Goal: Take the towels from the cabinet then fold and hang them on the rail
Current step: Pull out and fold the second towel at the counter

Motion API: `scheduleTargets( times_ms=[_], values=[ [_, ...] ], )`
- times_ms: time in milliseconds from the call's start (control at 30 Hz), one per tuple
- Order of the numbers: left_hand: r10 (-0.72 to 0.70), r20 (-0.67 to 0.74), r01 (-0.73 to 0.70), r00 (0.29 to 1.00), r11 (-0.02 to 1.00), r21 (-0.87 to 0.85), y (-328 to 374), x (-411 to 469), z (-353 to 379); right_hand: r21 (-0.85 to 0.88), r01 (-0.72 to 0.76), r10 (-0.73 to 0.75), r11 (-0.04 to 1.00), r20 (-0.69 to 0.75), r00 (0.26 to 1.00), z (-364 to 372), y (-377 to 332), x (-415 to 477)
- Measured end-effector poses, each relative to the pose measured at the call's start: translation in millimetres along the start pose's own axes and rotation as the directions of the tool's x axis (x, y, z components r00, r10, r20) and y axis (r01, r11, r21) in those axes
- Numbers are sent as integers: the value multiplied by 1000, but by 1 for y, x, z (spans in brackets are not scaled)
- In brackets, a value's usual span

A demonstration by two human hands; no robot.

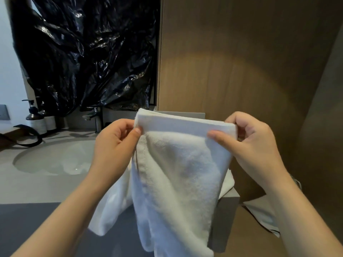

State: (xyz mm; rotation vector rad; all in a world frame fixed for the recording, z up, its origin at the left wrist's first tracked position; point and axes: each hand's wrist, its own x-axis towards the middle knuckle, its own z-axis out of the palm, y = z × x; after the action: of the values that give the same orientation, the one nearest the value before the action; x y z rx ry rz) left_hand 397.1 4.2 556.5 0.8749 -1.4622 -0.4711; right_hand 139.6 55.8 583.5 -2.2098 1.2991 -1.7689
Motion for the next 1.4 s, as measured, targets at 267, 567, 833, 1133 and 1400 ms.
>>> scheduleTargets(
  times_ms=[267,567,833,1133,1400],
  values=[
    [-122,7,121,992,978,-169,17,66,6,103,90,-78,991,-115,990,1,-10,69],
    [-103,31,100,994,993,67,-5,125,64,-175,-202,204,964,-4,979,2,68,101],
    [-90,131,86,987,996,34,-24,120,95,-360,-171,243,917,166,956,13,90,108],
    [-19,147,20,989,1000,-10,-17,115,99,-196,-60,116,979,287,951,51,57,145],
    [44,139,-68,989,983,171,-23,84,91,-237,-61,100,970,158,982,55,67,142]
  ],
)
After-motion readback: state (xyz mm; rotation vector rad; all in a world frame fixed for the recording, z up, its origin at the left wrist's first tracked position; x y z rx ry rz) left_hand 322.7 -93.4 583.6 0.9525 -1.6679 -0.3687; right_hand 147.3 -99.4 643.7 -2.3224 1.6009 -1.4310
